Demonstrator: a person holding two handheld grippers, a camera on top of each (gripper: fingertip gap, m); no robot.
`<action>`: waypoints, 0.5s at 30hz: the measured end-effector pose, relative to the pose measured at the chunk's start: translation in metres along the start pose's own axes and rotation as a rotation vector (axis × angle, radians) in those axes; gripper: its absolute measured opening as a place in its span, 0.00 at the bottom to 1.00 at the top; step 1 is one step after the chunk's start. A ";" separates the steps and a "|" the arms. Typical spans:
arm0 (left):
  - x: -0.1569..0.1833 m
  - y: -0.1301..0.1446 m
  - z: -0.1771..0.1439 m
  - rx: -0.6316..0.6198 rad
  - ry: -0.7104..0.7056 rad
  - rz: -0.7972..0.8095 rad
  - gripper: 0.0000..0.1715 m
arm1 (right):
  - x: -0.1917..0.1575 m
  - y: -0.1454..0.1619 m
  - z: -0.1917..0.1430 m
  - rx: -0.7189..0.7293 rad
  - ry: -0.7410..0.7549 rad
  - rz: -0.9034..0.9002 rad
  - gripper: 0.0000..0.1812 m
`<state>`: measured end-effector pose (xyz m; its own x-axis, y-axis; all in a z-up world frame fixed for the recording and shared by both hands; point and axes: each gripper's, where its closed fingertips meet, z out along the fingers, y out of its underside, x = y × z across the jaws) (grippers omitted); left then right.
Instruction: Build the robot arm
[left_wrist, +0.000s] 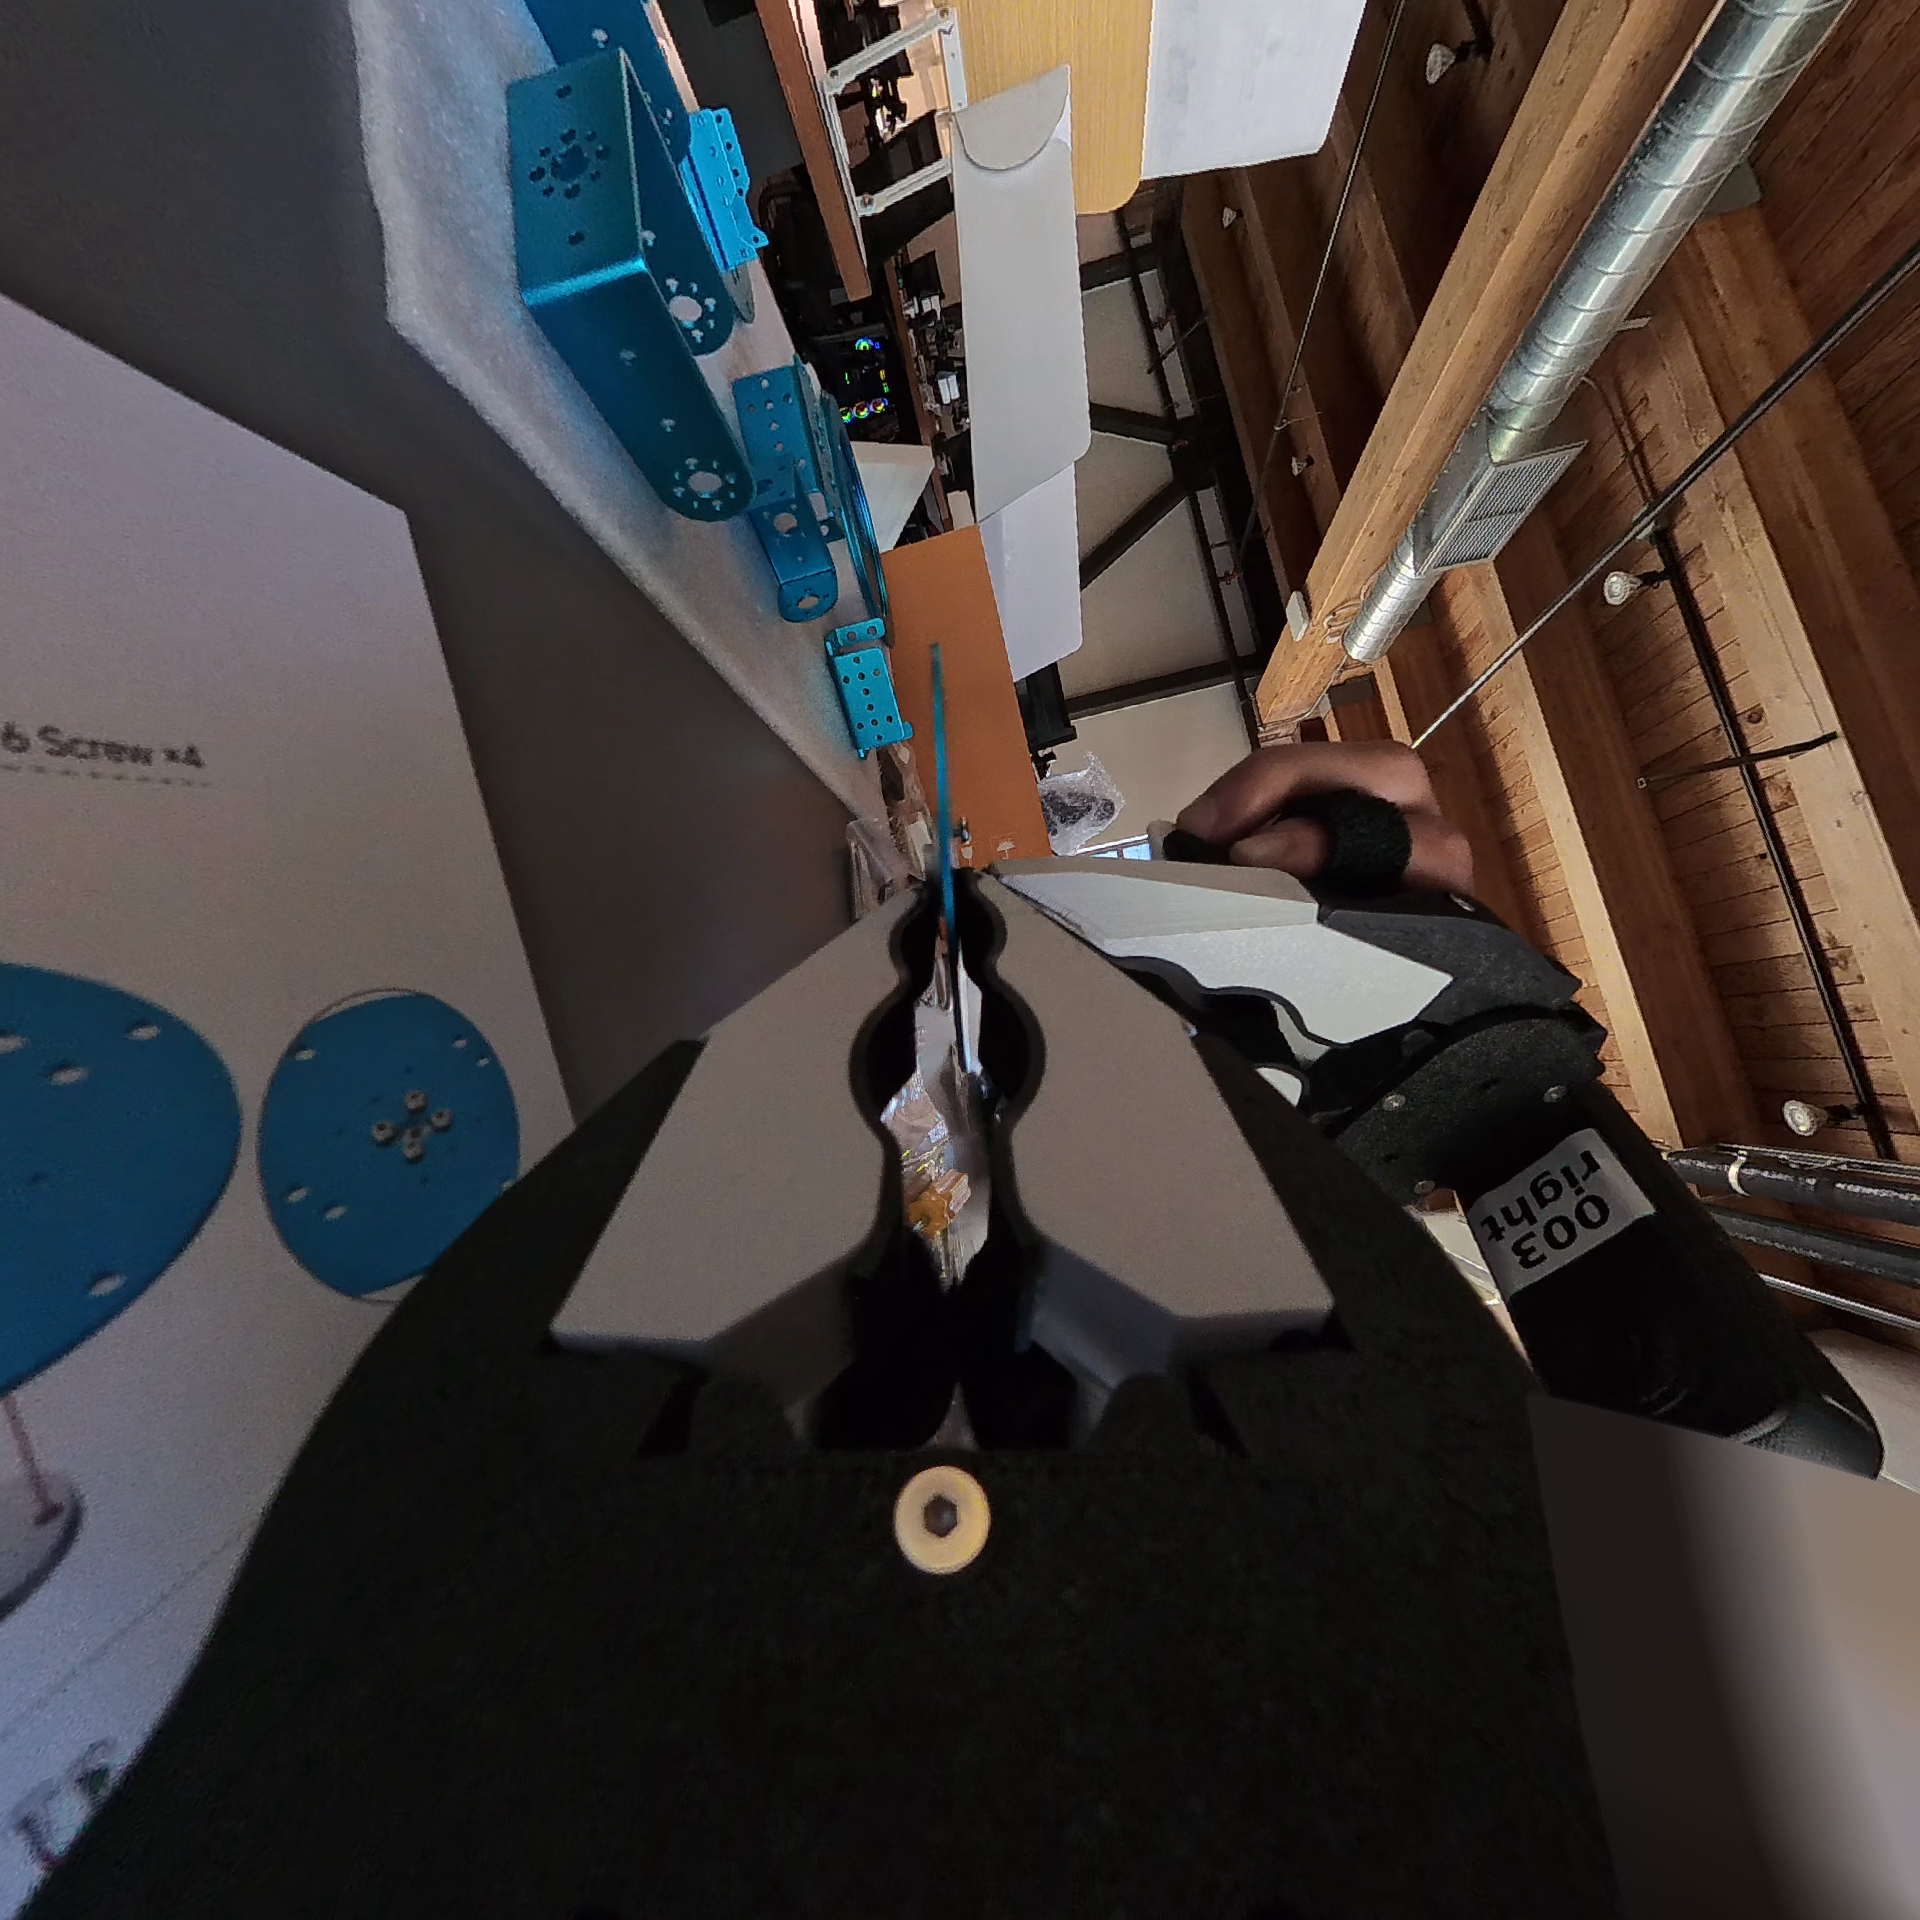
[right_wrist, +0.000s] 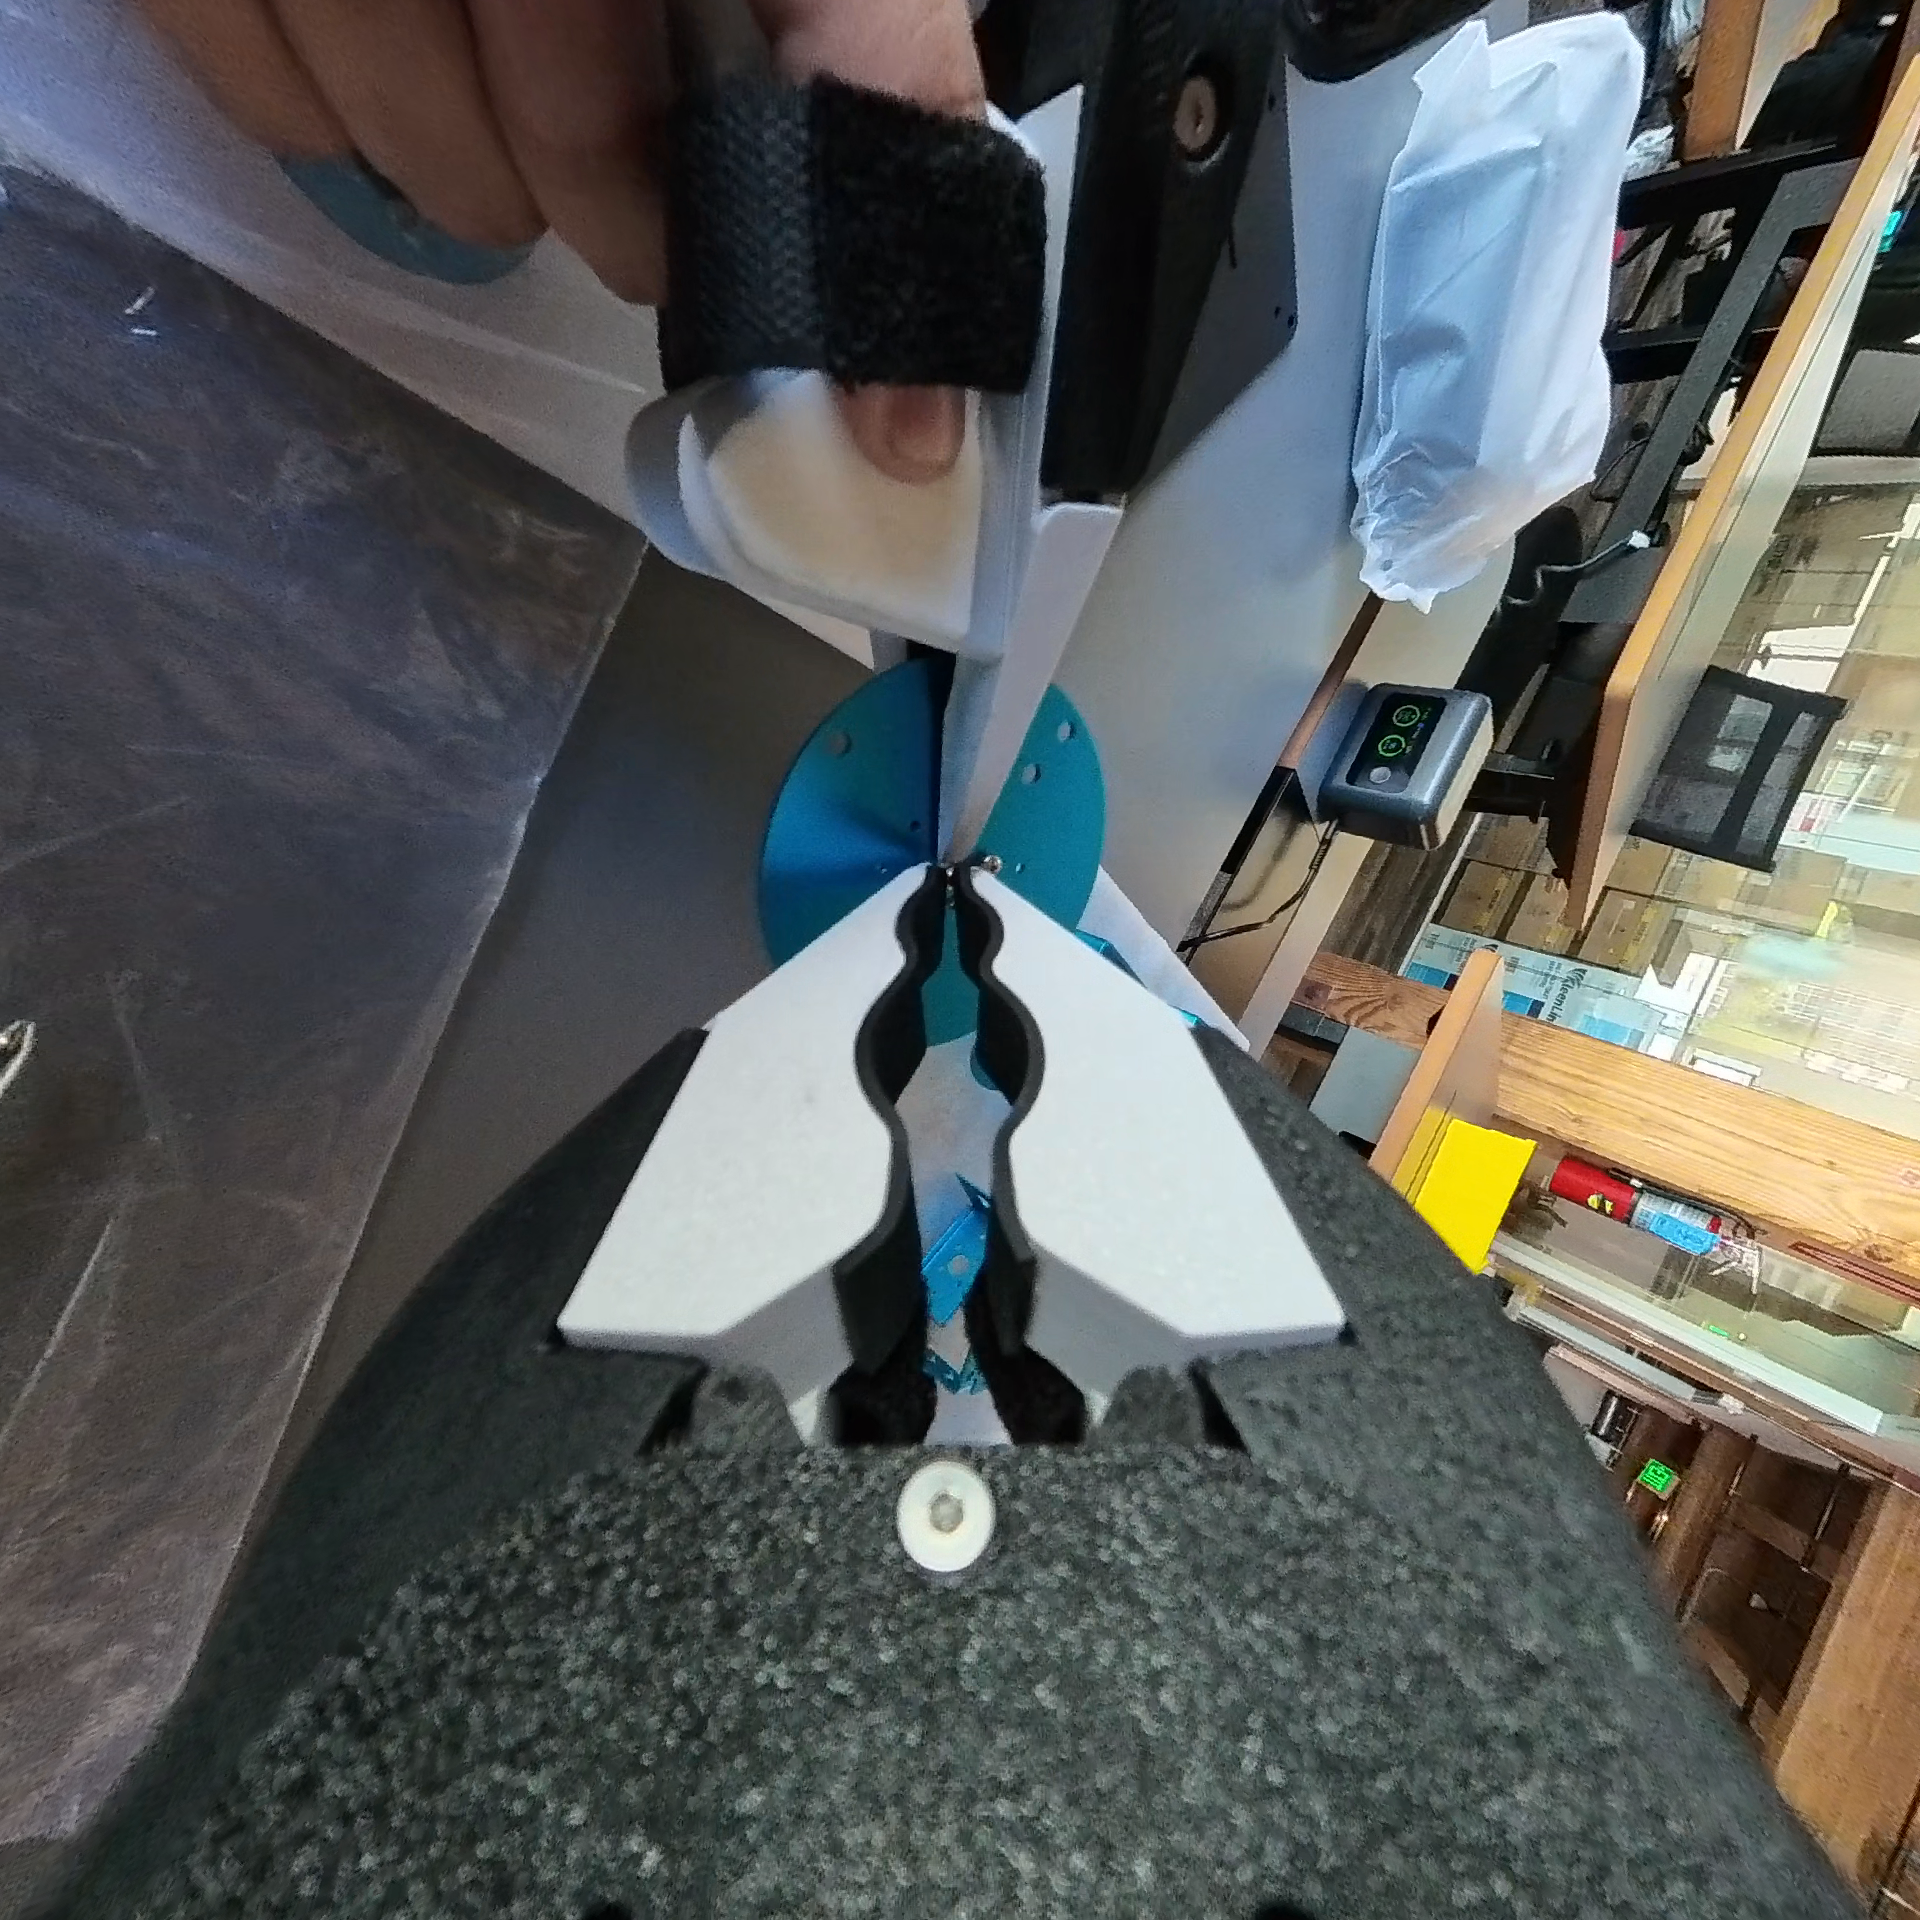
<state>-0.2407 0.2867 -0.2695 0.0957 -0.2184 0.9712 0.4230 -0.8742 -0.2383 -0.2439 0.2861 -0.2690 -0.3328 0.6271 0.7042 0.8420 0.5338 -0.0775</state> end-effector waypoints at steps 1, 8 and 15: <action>0.000 0.000 0.000 0.001 0.002 -0.001 0.02 | 0.000 0.000 0.000 0.000 0.003 0.000 0.00; 0.000 -0.002 -0.001 0.006 0.003 -0.001 0.02 | -0.001 -0.001 -0.002 0.009 0.005 0.009 0.00; -0.001 -0.001 0.000 0.004 0.001 -0.003 0.02 | -0.002 -0.001 -0.001 0.016 -0.008 0.035 0.00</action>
<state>-0.2417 0.2879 -0.2701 0.0937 -0.2165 0.9718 0.4264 -0.8733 -0.2356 -0.2437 0.2839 -0.2697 -0.3069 0.6500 0.6952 0.8463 0.5206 -0.1131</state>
